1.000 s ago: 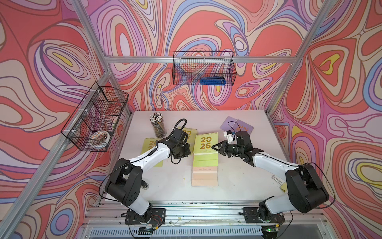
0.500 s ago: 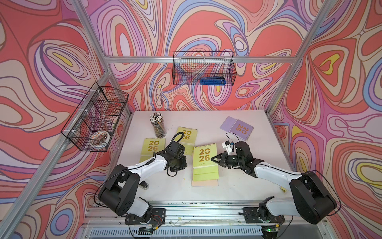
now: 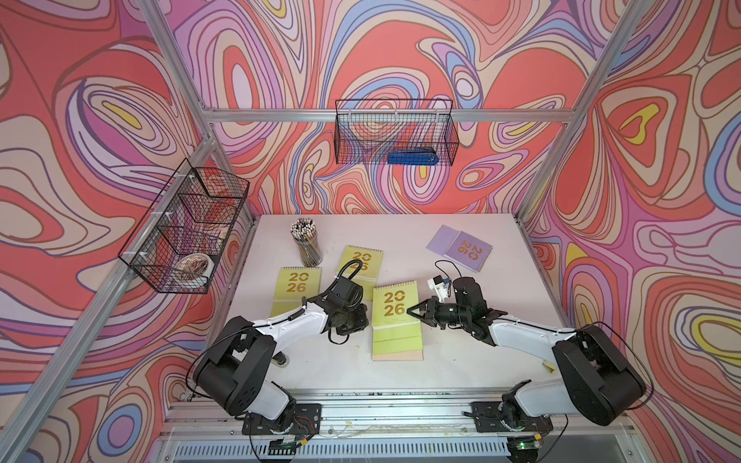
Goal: Stack the calendars
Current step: Place the calendar at the calendar.
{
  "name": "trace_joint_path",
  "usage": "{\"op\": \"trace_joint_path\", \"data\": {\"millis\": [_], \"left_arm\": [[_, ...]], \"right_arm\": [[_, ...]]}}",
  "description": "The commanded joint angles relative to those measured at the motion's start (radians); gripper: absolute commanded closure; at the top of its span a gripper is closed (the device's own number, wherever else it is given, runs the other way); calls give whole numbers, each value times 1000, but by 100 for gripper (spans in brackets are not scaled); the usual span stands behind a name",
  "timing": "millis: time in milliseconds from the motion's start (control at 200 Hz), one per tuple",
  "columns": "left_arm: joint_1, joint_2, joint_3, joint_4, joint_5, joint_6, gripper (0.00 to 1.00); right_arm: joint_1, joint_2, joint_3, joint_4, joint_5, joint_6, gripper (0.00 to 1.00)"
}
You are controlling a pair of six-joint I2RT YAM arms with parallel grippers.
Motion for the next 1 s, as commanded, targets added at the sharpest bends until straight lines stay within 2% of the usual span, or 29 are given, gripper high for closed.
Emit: {"op": "trace_joint_path", "data": {"millis": [0, 135, 320, 616, 997], "left_arm": [[-9, 17, 0, 16, 2, -21, 100], [-12, 22, 0, 16, 1, -21, 100], [-15, 24, -1, 14, 2, -22, 100], [-19, 27, 1, 13, 2, -24, 100], [-22, 26, 1, 4, -2, -25, 100]], "right_arm": [[6, 20, -6, 55, -17, -14, 100], [6, 26, -8, 48, 3, -17, 100], [6, 37, 5, 0, 20, -42, 88], [6, 53, 24, -50, 48, -68, 76], [5, 64, 57, -121, 85, -100, 68]]}}
